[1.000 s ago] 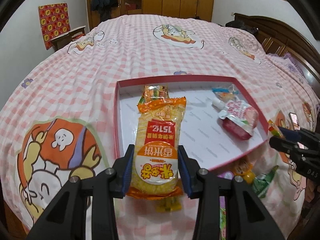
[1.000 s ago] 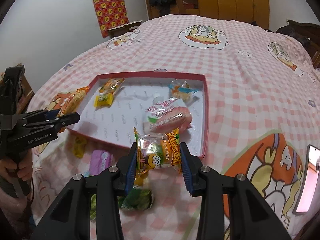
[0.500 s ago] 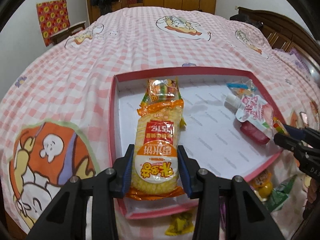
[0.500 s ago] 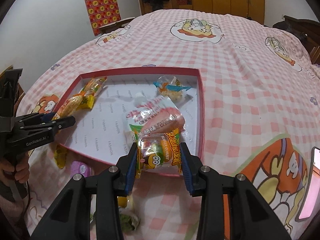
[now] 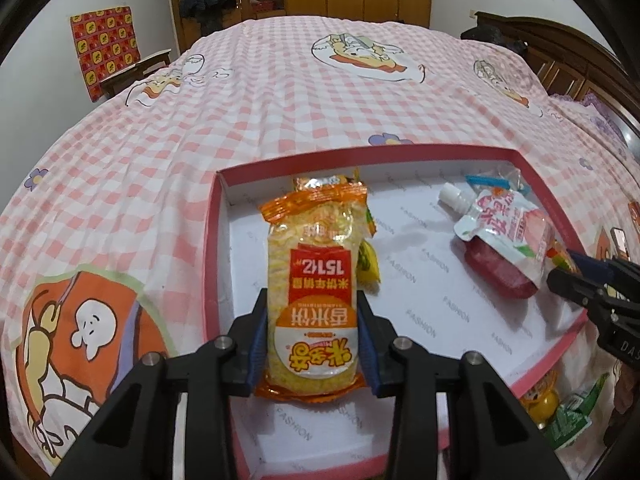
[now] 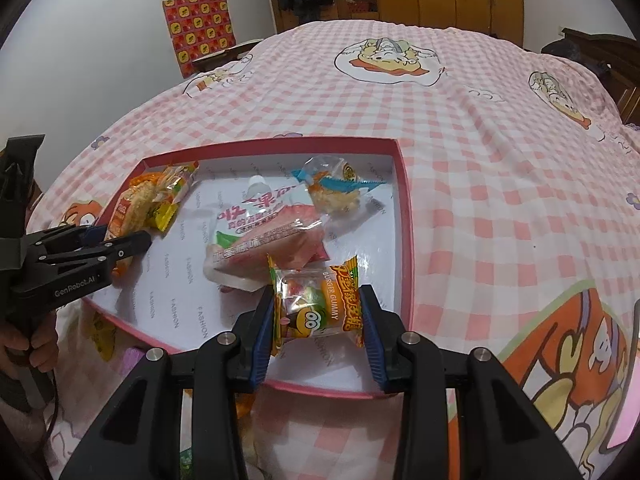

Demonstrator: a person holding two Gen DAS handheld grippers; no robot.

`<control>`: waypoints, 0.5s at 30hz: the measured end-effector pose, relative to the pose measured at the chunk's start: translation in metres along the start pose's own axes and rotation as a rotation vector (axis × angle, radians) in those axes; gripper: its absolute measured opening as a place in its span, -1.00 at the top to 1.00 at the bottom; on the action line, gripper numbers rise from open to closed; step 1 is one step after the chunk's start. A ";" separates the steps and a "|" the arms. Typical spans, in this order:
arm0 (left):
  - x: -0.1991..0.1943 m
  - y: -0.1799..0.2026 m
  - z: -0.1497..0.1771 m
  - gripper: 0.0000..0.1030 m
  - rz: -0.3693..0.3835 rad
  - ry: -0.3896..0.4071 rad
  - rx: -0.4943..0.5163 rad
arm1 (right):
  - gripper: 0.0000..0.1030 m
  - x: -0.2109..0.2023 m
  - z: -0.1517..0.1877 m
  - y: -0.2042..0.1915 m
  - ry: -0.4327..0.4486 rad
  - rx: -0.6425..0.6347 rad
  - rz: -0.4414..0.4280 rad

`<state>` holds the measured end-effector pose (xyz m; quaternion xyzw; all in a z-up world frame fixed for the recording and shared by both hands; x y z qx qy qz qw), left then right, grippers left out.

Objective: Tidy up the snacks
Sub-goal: 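Carry the cracker bag and gummy pack into the box and open both tools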

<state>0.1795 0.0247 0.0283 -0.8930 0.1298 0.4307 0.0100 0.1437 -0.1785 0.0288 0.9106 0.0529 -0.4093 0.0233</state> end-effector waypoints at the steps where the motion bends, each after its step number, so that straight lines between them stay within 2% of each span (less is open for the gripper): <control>1: 0.001 0.000 -0.001 0.23 0.000 0.001 -0.002 | 0.22 0.001 -0.001 0.000 0.002 0.001 -0.001; 15: 0.005 -0.004 -0.005 0.23 0.000 0.009 -0.014 | 0.22 0.010 -0.019 0.002 0.022 0.025 -0.004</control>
Point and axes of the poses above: each gripper's, at about its wrist camera, not at the fingertips, and x roughly the way its jaws point, y to its right, z to its underside, the point moved 3 cm from there along x, roughly the way its jaws point, and after that the axes turned 9 degrees about z, right-handed, at the moved point
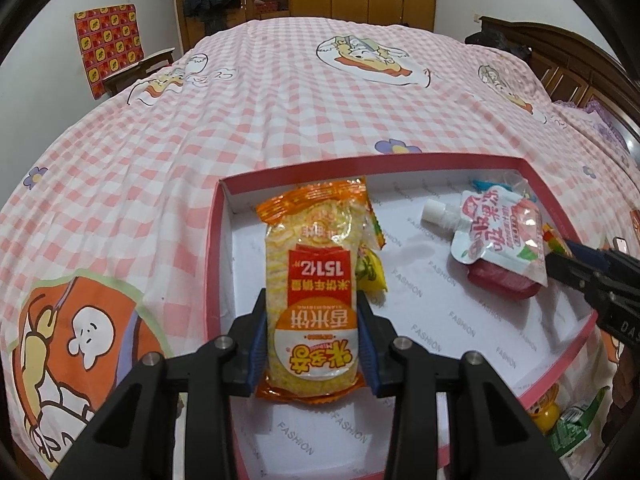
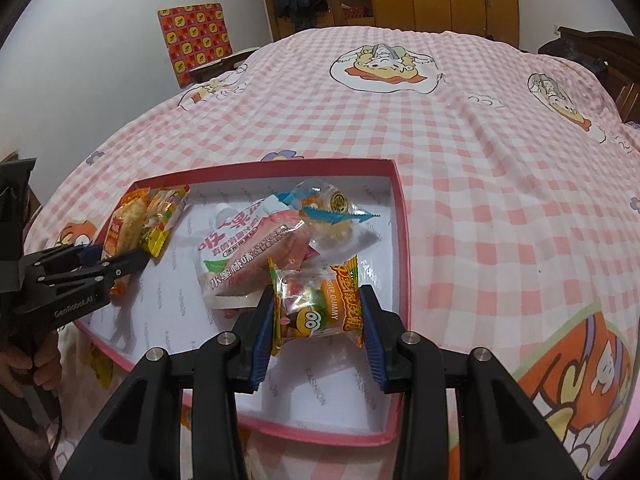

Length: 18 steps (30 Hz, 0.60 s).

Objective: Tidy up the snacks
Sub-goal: 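Carry the cracker bag and gummy pack into the box and open both tools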

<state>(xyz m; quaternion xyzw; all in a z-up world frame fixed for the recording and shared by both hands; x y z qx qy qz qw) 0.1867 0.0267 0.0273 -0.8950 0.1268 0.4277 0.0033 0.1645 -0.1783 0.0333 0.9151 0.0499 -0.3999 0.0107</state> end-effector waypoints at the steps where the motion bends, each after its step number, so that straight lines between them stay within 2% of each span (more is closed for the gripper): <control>1: 0.000 0.000 0.000 0.23 0.000 0.000 0.000 | 0.22 0.001 -0.001 0.000 0.001 0.000 0.000; 18: 0.002 0.000 -0.003 0.22 -0.005 0.009 -0.002 | 0.21 0.021 -0.013 -0.011 0.009 -0.038 0.019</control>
Point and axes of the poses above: each gripper's, at about its wrist camera, not at the fingertips, and x roughly the way its jaws point, y to its right, z to its underside, the point moved 3 cm from there along x, roughly the way its jaws point, and after that the axes turned 9 degrees about z, right-handed, at the moved point
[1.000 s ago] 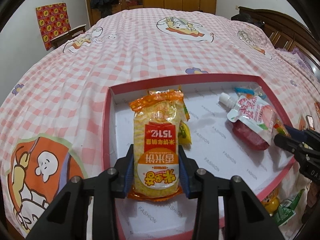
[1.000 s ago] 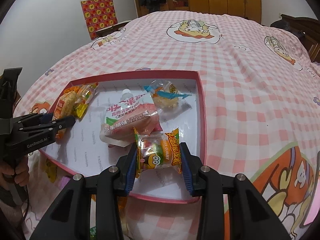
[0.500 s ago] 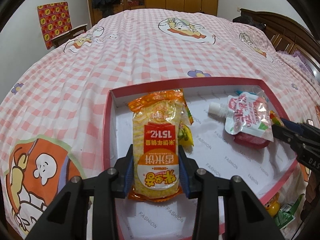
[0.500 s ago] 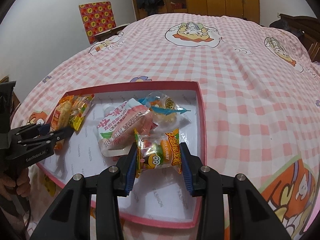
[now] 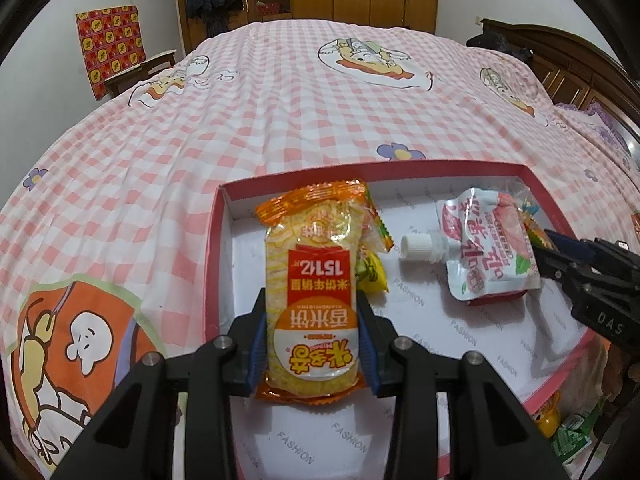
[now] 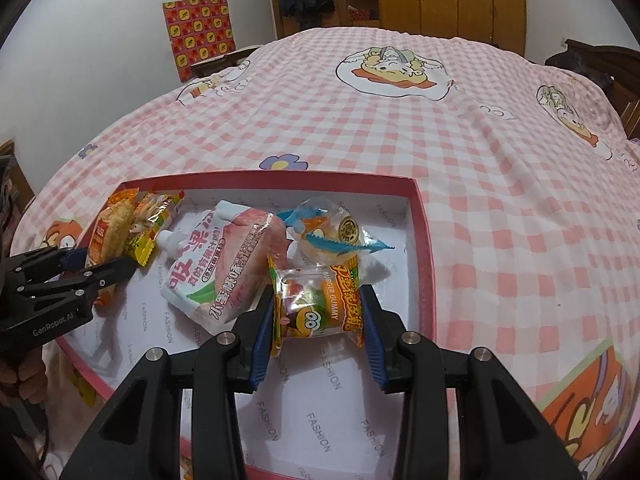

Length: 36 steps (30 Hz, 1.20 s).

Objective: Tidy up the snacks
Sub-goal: 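Carry the cracker bag and gummy pack into the box and open both tools, then move both open tools back over the remaining snacks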

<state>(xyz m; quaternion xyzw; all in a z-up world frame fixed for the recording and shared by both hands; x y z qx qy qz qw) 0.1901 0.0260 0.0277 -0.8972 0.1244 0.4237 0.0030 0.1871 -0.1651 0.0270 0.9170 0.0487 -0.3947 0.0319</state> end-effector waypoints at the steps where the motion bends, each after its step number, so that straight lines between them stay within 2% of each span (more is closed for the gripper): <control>1: 0.000 0.000 0.000 0.22 -0.001 0.001 0.000 | 0.21 0.000 0.000 -0.001 -0.001 -0.001 0.000; 11: 0.000 0.002 0.000 0.17 0.005 0.007 0.005 | 0.21 0.005 0.000 -0.003 -0.008 -0.023 0.021; 17: -0.007 0.005 -0.001 -0.10 0.046 0.003 -0.015 | -0.11 0.002 0.003 -0.005 0.003 -0.041 0.003; 21: -0.020 0.008 0.000 -0.17 0.035 0.024 -0.007 | -0.44 -0.008 0.003 -0.007 0.017 -0.033 -0.010; 29: -0.048 0.016 0.006 -0.20 0.053 0.044 -0.046 | -0.45 -0.045 0.003 -0.004 0.081 -0.017 -0.045; 36: -0.070 0.021 0.022 -0.20 0.052 0.042 -0.074 | -0.45 -0.076 0.019 -0.007 0.105 -0.017 -0.082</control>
Point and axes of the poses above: each gripper's, at about its wrist camera, not at the fingertips, and x roughly the way its jaws point, y to its right, z to its underside, the point moved 3 cm from there along x, roughly the way its jaws point, and after that the axes turned 9 degrees about z, right-handed, at the moved point
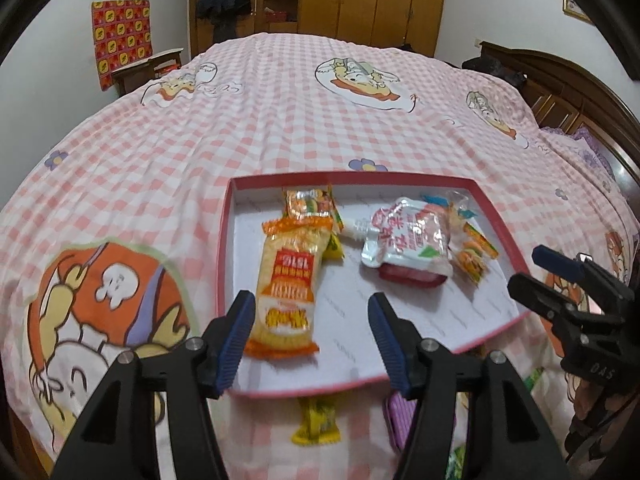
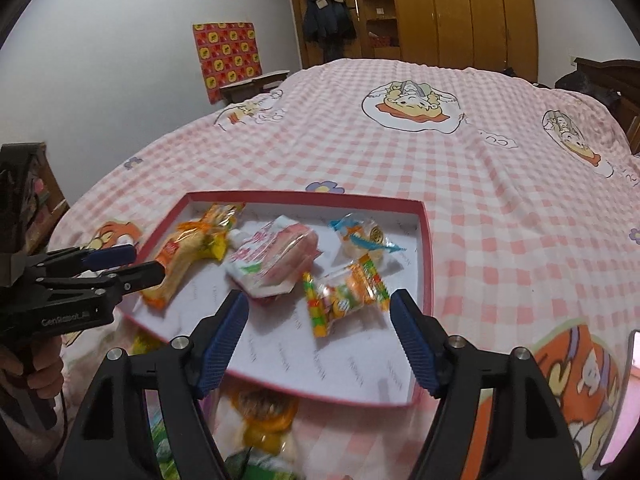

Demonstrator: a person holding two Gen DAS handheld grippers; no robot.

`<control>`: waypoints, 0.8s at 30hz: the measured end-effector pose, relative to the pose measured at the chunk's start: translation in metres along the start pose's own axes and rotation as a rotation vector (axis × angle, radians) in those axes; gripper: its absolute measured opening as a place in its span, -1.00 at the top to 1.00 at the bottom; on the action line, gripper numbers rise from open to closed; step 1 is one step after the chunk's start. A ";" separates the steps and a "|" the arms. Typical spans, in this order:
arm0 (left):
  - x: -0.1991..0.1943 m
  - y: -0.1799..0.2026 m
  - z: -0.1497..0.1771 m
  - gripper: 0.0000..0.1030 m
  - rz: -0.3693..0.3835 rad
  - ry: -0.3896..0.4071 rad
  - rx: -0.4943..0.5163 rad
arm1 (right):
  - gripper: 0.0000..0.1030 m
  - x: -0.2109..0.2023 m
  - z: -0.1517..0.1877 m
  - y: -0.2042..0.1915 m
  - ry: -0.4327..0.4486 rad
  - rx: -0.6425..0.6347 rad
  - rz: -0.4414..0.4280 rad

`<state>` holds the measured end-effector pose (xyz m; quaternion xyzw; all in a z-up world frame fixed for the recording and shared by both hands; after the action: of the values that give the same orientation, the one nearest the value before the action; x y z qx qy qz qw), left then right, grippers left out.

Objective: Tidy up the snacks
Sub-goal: 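Move both open tools back over the remaining snacks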

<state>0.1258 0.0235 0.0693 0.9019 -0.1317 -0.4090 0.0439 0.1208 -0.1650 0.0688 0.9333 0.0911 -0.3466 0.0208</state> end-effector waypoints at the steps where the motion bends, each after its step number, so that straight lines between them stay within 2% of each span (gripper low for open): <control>1: -0.003 0.000 0.003 -0.20 -0.001 0.000 -0.008 | -0.45 -0.003 0.003 0.000 0.000 0.000 0.000; 14: -0.033 0.005 0.047 -0.20 0.013 -0.002 -0.044 | -0.45 -0.032 0.046 -0.008 -0.048 0.009 -0.022; 24: -0.026 0.005 0.073 -0.20 0.025 -0.053 -0.046 | -0.45 -0.038 0.074 -0.009 -0.094 0.028 -0.022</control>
<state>0.0538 0.0278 0.0410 0.8878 -0.1347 -0.4349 0.0663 0.0432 -0.1695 0.0378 0.9152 0.0955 -0.3914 0.0081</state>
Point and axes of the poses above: each gripper's, at about its wrist camera, not at the fingertips, and x roughly the way its jaws point, y to its right, z to its underside, the point moved 3 cm from there along x, roughly the way its jaws point, and after that the axes turned 9 degrees about z, right-handed, at the moved point
